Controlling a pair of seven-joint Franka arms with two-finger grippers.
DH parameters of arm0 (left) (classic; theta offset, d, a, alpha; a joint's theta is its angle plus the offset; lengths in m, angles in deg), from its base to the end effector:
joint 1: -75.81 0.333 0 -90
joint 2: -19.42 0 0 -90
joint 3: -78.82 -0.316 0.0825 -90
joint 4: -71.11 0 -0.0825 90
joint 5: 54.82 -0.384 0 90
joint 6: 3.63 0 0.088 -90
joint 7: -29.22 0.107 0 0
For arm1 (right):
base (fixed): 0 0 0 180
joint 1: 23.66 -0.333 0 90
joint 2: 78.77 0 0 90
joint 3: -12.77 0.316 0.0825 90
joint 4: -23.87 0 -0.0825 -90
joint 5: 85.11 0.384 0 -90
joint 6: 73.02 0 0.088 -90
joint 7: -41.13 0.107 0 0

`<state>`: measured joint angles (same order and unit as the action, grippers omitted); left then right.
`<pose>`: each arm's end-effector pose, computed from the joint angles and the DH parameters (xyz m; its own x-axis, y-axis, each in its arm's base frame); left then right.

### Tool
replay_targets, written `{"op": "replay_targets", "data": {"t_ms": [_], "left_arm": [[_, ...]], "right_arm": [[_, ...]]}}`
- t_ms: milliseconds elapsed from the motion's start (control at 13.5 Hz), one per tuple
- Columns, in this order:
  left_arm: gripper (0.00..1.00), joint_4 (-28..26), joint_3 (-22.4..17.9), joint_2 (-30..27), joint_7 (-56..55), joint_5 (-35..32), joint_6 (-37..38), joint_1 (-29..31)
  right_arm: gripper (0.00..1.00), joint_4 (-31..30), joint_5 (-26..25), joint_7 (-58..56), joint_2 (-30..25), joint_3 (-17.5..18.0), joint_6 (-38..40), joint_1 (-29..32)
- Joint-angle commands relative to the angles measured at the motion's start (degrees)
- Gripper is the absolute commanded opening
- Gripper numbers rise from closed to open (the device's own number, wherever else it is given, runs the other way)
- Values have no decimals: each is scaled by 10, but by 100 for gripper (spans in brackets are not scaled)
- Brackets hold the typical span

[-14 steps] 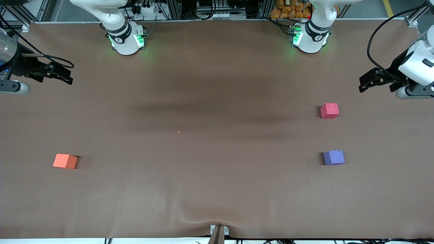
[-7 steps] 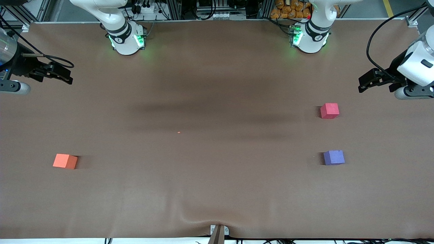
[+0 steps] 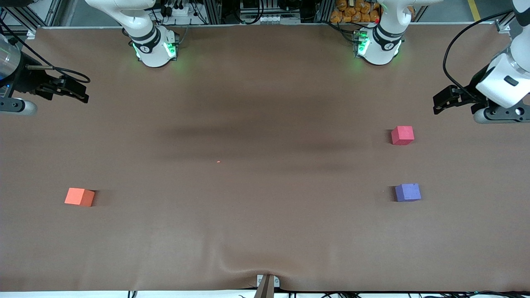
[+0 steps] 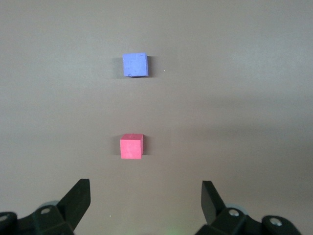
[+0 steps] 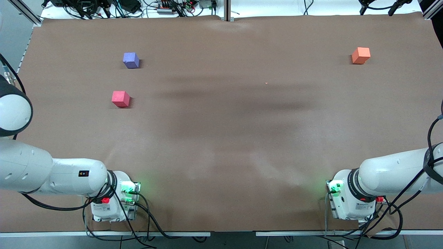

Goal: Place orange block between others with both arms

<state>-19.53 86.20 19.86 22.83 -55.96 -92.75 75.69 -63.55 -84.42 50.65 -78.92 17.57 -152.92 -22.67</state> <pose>0.5503 -0.0700 0.6137 0.9993 -0.0190 -0.0318 -0.0198 -0.9995 -0.0226 0.5336 0.0371 0.6325 0.9869 -0.0980 -0.1285 -0.0975 -0.9952 0.0096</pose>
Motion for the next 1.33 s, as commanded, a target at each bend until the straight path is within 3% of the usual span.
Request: {"op": "replay_targets", "data": {"t_ms": [0,1257], "left_arm": [[100,10,3,3,-1,-15,3,-1],[100,10,4,-2,-1,-14,21,5]], "right_arm": [[100,9,-6,-8,3,7,8,9],[100,4,-5,-7,10,7,7,10]]}}
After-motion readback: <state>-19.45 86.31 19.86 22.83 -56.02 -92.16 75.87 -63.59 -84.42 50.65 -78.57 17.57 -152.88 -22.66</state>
